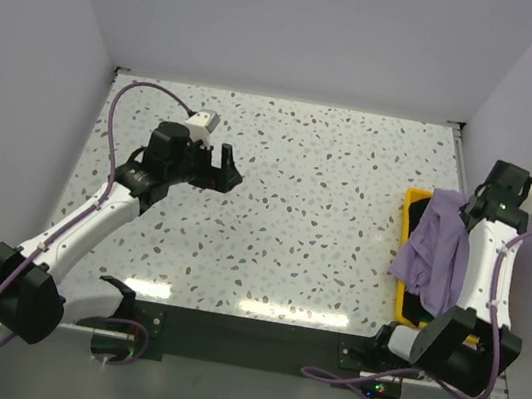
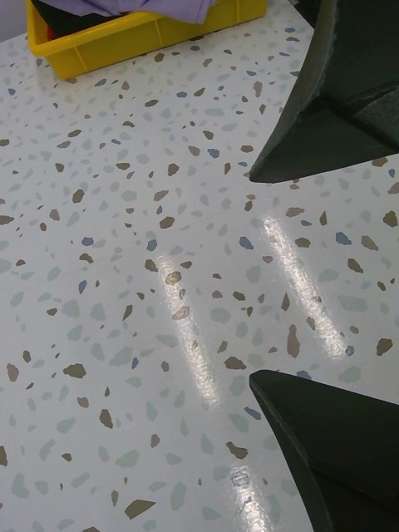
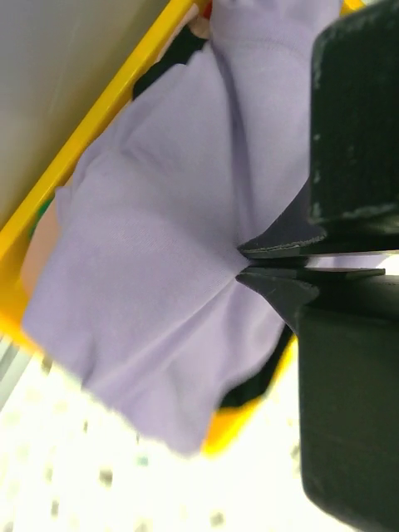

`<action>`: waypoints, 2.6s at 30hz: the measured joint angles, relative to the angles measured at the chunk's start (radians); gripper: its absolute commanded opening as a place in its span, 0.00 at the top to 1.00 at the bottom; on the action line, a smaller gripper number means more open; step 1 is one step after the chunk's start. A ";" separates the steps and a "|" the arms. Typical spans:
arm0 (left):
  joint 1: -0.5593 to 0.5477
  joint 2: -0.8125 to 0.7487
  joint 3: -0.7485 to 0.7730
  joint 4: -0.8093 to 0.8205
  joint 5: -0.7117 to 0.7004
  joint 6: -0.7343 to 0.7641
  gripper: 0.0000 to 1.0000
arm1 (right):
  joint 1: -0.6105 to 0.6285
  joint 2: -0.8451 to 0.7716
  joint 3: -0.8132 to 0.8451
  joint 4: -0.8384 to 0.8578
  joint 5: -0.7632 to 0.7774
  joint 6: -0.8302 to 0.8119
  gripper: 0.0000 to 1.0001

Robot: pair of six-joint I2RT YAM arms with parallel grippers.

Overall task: Fold and stack the t-shirts
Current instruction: Grab the tshirt from the pile, then move the tshirt to the center of the board, then flatten the tshirt out

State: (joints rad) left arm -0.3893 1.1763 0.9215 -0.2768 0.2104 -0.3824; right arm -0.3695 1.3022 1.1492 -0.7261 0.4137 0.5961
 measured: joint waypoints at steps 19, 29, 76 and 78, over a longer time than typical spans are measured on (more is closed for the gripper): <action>0.016 -0.040 0.004 -0.023 -0.146 -0.049 0.00 | 0.719 -0.054 0.493 -0.044 -0.217 -0.045 1.00; 0.051 -0.140 0.052 -0.055 -0.286 -0.097 0.02 | 0.987 0.117 0.590 -0.064 -0.175 -0.118 0.90; 0.052 0.647 0.124 0.159 -0.351 -0.370 0.67 | 1.164 0.443 -0.121 0.359 -0.087 0.100 0.94; 0.052 0.668 0.145 0.156 -0.352 -0.370 0.83 | 1.155 0.443 -0.121 0.359 -0.086 0.099 1.00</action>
State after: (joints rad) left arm -0.3370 1.8439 1.0660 -0.1204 -0.1417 -0.7528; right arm 0.7853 1.7454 1.0283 -0.3676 0.3275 0.6952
